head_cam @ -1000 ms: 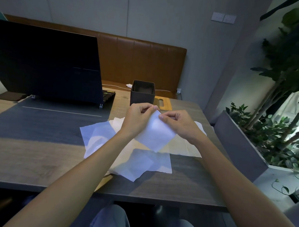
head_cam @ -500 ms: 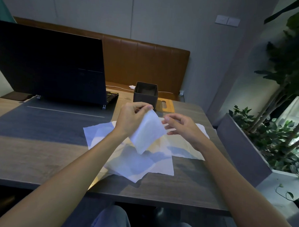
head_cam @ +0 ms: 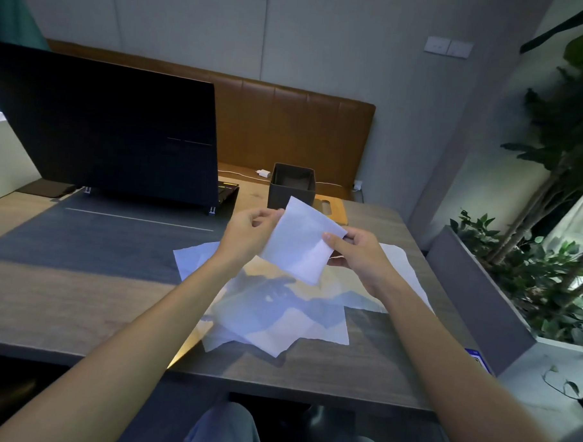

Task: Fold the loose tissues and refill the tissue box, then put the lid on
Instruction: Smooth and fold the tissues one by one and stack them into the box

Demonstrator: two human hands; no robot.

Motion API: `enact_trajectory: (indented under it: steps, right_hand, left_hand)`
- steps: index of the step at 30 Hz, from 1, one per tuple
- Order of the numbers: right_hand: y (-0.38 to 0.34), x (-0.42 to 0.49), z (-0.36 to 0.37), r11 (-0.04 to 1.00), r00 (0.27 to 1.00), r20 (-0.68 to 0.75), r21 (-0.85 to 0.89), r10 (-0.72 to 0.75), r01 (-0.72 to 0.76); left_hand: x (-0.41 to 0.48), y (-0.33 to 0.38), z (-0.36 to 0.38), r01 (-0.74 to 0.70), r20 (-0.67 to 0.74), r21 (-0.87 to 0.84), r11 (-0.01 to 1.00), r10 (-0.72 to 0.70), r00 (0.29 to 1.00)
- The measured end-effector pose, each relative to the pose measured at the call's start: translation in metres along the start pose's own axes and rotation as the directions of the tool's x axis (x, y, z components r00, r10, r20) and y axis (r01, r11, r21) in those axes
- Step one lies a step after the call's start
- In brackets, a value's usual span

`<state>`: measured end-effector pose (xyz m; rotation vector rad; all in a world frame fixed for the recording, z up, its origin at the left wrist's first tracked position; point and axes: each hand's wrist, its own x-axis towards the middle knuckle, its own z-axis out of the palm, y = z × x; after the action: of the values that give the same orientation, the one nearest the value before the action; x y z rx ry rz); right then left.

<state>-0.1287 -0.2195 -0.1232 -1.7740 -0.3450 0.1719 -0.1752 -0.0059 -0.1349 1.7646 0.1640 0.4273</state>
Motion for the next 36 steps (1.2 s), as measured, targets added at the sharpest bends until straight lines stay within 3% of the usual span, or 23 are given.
enact_trajectory:
  steps: [3,7,13,18,22,28,33,36]
  right_hand:
    - [-0.002,0.001,0.007,0.998,0.999,-0.028,-0.044,0.032,-0.033]
    - [0.001,0.001,0.012,0.996,0.995,-0.08,-0.069,0.053,-0.058]
    - [0.003,-0.001,0.018,0.997,0.993,-0.106,-0.046,0.059,-0.064]
    - [0.007,0.0,0.026,0.993,0.994,-0.062,-0.071,0.094,-0.099]
    - [0.003,0.018,0.027,0.989,0.987,-0.138,-0.112,0.082,-0.098]
    - [-0.012,0.085,0.018,0.993,0.961,-0.275,-0.117,-0.003,-0.031]
    - [-0.02,0.16,0.012,0.962,0.904,-0.398,-0.269,-0.157,0.049]
    - [-0.022,0.195,0.01,0.915,0.881,-0.405,-0.397,-0.245,0.071]
  left_hand:
    - [-0.008,-0.004,0.001,0.148,0.133,0.007,0.989,-0.148,0.98]
    - [-0.011,-0.004,0.002,0.246,0.155,-0.029,0.969,-0.239,0.959]
    - [-0.017,-0.011,0.0,0.074,0.099,-0.005,0.997,-0.073,0.992]
    - [-0.01,-0.019,-0.005,0.111,0.075,-0.026,0.993,-0.109,0.991]
    - [0.01,-0.025,-0.007,0.14,0.112,-0.008,0.99,-0.139,0.984]
    - [0.078,-0.009,0.007,0.154,-0.093,-0.022,0.988,-0.156,0.983]
    - [0.151,0.0,0.018,0.004,-0.173,0.153,0.988,0.023,0.985]
    - [0.191,0.0,0.027,-0.011,-0.183,0.28,0.96,0.065,0.981]
